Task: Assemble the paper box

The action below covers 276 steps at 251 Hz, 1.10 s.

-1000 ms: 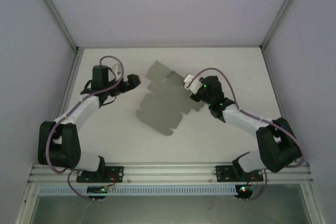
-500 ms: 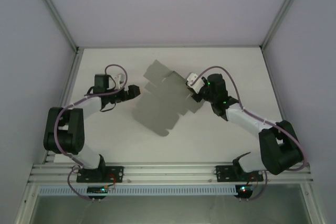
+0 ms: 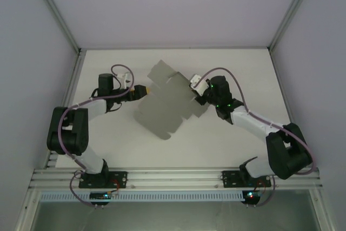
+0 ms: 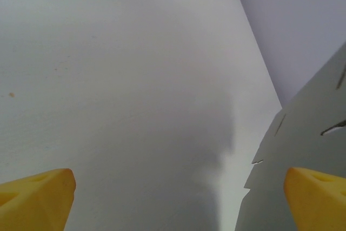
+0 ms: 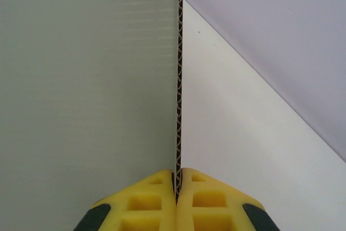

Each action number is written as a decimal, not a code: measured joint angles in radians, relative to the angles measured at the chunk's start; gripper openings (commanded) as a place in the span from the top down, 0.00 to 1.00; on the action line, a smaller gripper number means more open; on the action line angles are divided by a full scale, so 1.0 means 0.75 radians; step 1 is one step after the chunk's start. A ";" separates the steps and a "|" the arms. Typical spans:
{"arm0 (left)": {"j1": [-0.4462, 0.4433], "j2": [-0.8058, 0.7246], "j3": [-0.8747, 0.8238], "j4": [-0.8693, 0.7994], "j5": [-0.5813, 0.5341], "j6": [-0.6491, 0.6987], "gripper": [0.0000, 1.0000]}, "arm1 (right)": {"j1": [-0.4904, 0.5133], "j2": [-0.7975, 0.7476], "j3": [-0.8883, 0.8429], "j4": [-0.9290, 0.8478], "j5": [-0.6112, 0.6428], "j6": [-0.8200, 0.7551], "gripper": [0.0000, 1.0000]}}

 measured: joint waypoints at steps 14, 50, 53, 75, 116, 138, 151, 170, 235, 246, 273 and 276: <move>-0.014 0.000 0.008 0.000 0.008 0.006 0.03 | 0.016 0.018 0.006 -0.004 0.046 -0.005 1.00; -0.065 0.003 0.057 -0.027 0.027 0.049 0.05 | 0.069 0.057 0.012 -0.006 0.116 -0.009 1.00; -0.069 0.005 0.062 -0.032 0.028 0.051 0.06 | 0.072 0.059 0.014 -0.005 0.121 -0.009 1.00; -0.093 0.023 0.097 -0.058 0.037 0.076 0.09 | 0.075 0.064 0.019 0.006 0.156 -0.010 1.00; -0.117 0.064 0.130 -0.090 0.063 0.101 0.27 | 0.077 0.064 0.021 0.021 0.188 -0.010 1.00; -0.124 0.098 0.131 -0.069 0.101 0.090 0.34 | 0.080 0.064 0.021 0.020 0.187 -0.011 1.00; -0.127 0.125 0.131 -0.041 0.122 0.067 0.39 | 0.081 0.064 0.021 0.020 0.187 -0.011 1.00; -0.133 0.164 0.130 0.011 0.158 0.027 0.47 | 0.083 0.064 0.021 0.020 0.186 -0.015 1.00; -0.145 0.248 0.132 0.172 0.216 -0.126 0.78 | 0.098 0.064 0.023 0.028 0.149 -0.037 1.00; -0.143 0.253 0.132 0.184 0.215 -0.131 0.84 | 0.097 0.064 0.024 0.030 0.155 -0.041 1.00; -0.141 0.254 0.132 0.186 0.215 -0.140 0.92 | 0.097 0.064 0.024 0.030 0.172 -0.042 1.00; -0.141 0.254 0.132 0.186 0.215 -0.145 0.92 | 0.097 0.064 0.024 0.030 0.173 -0.042 1.00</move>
